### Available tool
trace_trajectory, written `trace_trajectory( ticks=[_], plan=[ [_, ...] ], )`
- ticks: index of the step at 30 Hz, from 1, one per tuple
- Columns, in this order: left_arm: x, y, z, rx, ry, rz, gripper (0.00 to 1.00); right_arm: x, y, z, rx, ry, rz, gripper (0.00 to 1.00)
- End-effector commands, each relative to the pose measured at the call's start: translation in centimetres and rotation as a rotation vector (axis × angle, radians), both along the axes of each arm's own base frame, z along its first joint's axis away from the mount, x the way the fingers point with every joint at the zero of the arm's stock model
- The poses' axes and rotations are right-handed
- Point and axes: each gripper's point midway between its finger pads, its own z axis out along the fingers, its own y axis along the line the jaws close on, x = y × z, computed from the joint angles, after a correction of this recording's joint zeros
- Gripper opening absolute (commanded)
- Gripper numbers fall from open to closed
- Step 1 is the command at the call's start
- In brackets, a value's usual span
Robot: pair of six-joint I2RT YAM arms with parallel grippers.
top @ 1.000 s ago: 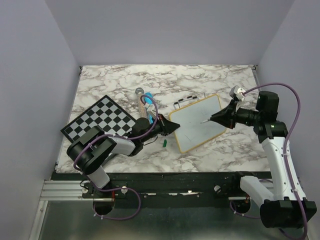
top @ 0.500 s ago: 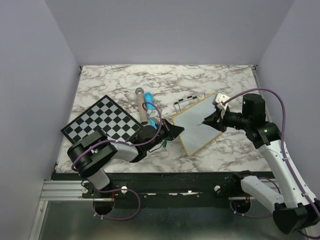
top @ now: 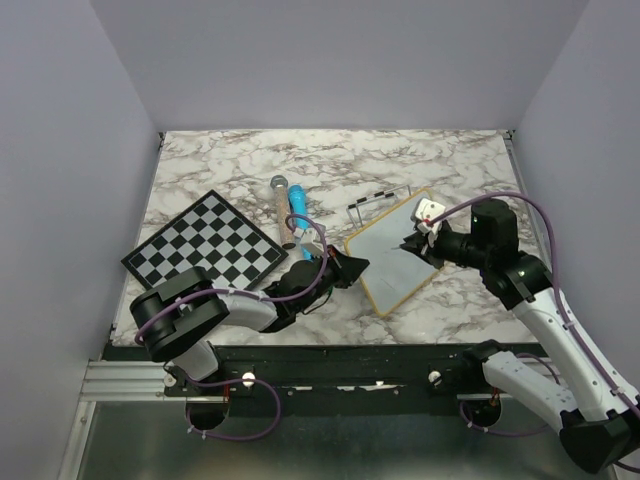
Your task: Write a sentence on the whiteboard
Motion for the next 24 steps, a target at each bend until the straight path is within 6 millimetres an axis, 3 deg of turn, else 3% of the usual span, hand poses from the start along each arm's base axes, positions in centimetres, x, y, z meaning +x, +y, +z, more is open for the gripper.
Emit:
trace_trajectory(
  ticks=[1,13,24],
  plan=[
    [0.8,0.4,0.6,-0.005,-0.018,0.068,0.00,0.4,0.2,0.4,-0.001,-0.059,-0.004,0.01],
    [0.6,0.4,-1.0,0.050,0.038,0.090,0.00,-0.3,0.7,0.0,0.029,-0.046,0.028,0.01],
    [0.3,-0.1,-0.6,0.048,0.022,0.067,0.00,-0.5,0.6,-0.2,0.020,-0.039,0.030,0.01]
  ],
)
